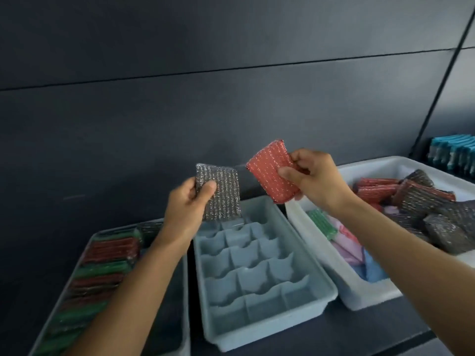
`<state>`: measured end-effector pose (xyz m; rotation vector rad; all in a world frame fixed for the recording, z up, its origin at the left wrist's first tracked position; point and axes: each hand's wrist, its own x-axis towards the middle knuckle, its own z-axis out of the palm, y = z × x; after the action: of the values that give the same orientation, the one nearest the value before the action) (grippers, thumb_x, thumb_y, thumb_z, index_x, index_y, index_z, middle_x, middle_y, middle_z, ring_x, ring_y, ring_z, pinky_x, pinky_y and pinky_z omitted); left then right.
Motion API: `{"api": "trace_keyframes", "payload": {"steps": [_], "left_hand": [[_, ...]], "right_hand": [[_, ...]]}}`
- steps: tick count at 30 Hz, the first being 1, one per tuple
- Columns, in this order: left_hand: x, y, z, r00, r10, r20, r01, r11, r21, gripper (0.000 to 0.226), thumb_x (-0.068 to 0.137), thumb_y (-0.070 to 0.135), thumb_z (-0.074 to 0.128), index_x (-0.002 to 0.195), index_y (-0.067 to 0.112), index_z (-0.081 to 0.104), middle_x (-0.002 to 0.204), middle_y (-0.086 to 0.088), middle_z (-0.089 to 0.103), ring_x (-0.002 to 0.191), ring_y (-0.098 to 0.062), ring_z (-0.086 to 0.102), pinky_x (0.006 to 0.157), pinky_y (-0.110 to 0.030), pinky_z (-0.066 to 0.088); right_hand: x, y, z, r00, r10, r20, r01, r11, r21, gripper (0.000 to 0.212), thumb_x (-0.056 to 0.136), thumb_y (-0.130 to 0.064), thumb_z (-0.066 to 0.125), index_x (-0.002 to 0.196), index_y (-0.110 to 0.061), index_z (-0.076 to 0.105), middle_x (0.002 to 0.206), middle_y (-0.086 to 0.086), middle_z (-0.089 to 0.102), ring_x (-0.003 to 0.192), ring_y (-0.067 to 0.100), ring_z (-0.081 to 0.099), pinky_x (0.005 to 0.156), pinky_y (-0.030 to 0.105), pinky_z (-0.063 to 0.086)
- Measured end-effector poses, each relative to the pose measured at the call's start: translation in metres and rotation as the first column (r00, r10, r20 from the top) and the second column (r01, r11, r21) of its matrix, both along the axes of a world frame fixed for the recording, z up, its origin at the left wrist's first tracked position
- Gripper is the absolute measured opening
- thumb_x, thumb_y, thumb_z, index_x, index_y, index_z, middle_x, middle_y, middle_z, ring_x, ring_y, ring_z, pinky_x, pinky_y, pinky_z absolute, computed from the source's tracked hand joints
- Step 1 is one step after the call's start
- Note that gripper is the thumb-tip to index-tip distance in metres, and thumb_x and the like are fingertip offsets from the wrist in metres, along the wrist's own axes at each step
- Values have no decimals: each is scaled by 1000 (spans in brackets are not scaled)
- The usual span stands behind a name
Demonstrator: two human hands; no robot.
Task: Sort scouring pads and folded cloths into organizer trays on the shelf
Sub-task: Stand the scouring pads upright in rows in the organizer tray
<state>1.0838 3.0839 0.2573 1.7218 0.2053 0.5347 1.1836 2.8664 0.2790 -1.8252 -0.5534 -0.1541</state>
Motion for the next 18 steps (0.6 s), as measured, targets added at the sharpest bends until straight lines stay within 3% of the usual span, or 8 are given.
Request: {"api": "trace_keyframes", "payload": {"steps": [4,6,8,10,12,15,18], "left_hand": [[-38,71,1,989,137,-59,-144,981,-130,3,98,30,57,97,28,59,100,9,67,98,-19,67,93,-53,52],[-54,103,0,970,215,-116,-231,961,-154,21,97,34,59,117,30,55,115,8,60,115,-27,61,100,-55,48],[-67,131,-2,960,238,-149,-263,949,-174,24,93,33,60,117,31,56,113,8,60,112,-31,62,98,-59,47],[-76,153,-5,955,247,-166,-272,950,-154,9,94,26,58,102,30,60,107,3,66,99,-26,66,95,-60,49],[-83,168,-9,946,279,-162,-298,949,-104,15,97,21,55,91,33,59,99,7,66,93,-14,63,97,-53,49],[-92,180,-13,950,276,-149,-290,954,-80,15,95,26,60,107,34,61,109,8,67,104,-14,63,98,-52,49],[-95,186,-15,954,266,-141,-279,957,-78,23,95,23,61,118,28,59,111,6,68,105,-16,65,96,-51,51]], "right_hand": [[-21,80,-11,992,117,-48,-118,993,-3,12,83,-3,71,80,-10,63,74,-1,69,57,8,61,50,28,52],[-29,118,-20,987,149,-52,-151,988,-36,16,83,-4,73,76,-15,62,73,-2,69,57,5,61,53,26,53],[-37,153,-30,985,168,-34,-170,980,-104,15,82,-9,74,78,-18,63,76,0,70,63,8,61,63,31,56],[-40,182,-41,983,185,7,-180,963,-201,15,81,-12,75,78,-21,63,75,-1,69,64,9,59,70,31,54],[-42,203,-52,976,203,82,-162,922,-353,13,81,-18,74,79,-25,63,74,-5,65,69,13,59,73,31,52],[-44,223,-66,947,249,203,-87,807,-584,8,86,-24,67,94,-22,66,89,0,68,87,24,62,77,32,50],[-47,239,-72,911,305,276,-32,722,-691,14,91,-24,59,103,-19,64,105,4,66,97,26,60,79,32,47]]}}
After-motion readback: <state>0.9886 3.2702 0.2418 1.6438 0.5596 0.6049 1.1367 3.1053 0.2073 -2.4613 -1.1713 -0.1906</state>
